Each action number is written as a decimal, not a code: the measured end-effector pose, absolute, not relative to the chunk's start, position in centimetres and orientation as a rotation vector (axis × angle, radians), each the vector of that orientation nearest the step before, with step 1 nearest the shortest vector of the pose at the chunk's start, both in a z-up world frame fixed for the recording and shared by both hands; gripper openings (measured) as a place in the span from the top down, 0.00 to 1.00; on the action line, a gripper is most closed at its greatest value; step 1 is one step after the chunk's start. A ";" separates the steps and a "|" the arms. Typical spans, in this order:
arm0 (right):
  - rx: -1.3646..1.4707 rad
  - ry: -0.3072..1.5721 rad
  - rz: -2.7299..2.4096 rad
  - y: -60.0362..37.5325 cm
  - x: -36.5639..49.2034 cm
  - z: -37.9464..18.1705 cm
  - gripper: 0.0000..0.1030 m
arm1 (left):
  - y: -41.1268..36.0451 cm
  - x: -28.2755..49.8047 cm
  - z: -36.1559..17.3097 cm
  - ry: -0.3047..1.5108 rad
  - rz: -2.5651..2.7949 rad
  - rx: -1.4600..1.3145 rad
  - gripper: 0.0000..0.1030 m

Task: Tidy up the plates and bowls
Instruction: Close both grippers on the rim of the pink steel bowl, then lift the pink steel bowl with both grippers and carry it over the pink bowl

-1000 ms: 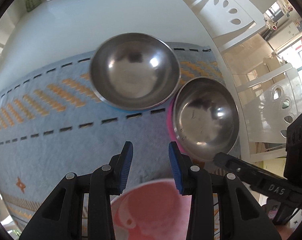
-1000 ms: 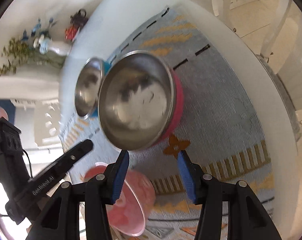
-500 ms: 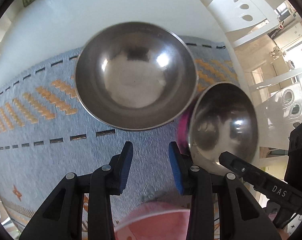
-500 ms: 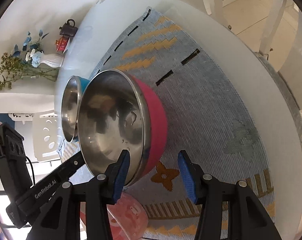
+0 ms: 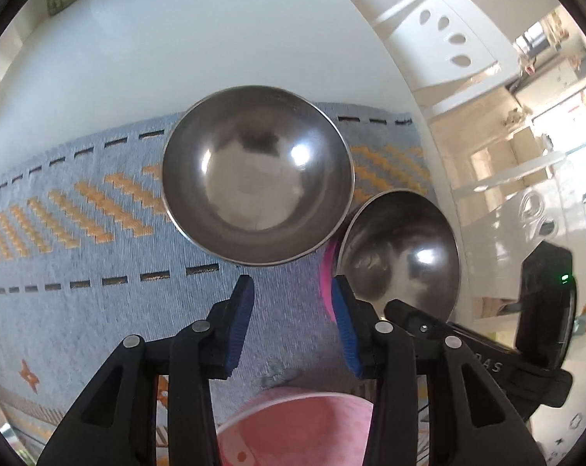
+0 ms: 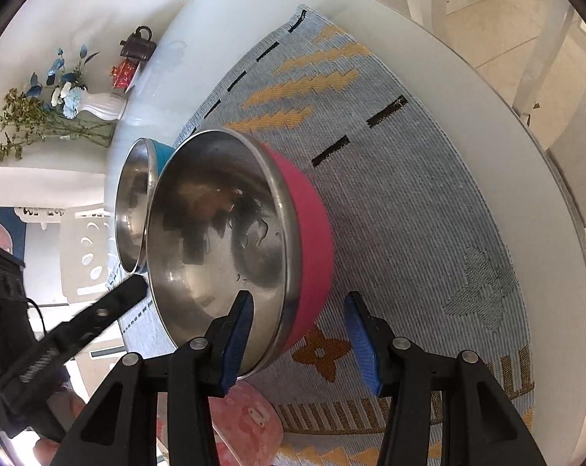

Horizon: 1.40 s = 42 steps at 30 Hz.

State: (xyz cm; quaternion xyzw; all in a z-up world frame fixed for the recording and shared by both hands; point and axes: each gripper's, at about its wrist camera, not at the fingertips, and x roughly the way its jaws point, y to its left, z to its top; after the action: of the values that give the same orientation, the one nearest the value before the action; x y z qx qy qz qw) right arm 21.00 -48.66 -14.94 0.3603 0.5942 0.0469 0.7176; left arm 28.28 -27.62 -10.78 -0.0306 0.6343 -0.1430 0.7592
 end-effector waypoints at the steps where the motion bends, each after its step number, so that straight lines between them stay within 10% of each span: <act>1: 0.790 1.318 0.103 -48.6 21.0 -14.9 0.53 | -27.8 28.4 -10.8 1.369 -0.311 -0.063 0.59; 9: 0.775 1.320 0.097 -48.5 21.1 -14.7 0.53 | -31.0 29.2 -13.4 1.406 -0.344 -0.044 0.61; 14: 0.787 1.315 0.099 -48.7 20.9 -14.8 0.55 | -33.3 28.7 -13.6 1.365 -0.396 0.016 0.85; 20: 0.761 1.324 0.071 -49.2 20.7 -14.7 0.78 | -34.0 27.9 -12.5 1.333 -0.422 0.062 0.87; 42: 0.757 1.335 0.055 -49.6 20.6 -14.2 0.80 | -33.3 27.6 -12.5 1.351 -0.407 0.029 0.91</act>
State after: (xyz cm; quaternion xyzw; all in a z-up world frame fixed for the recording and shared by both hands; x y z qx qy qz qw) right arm 20.58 -49.55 -14.25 0.3425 0.6038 0.0248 0.7194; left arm 27.56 -33.35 -12.53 0.0132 0.6209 -0.1871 0.7611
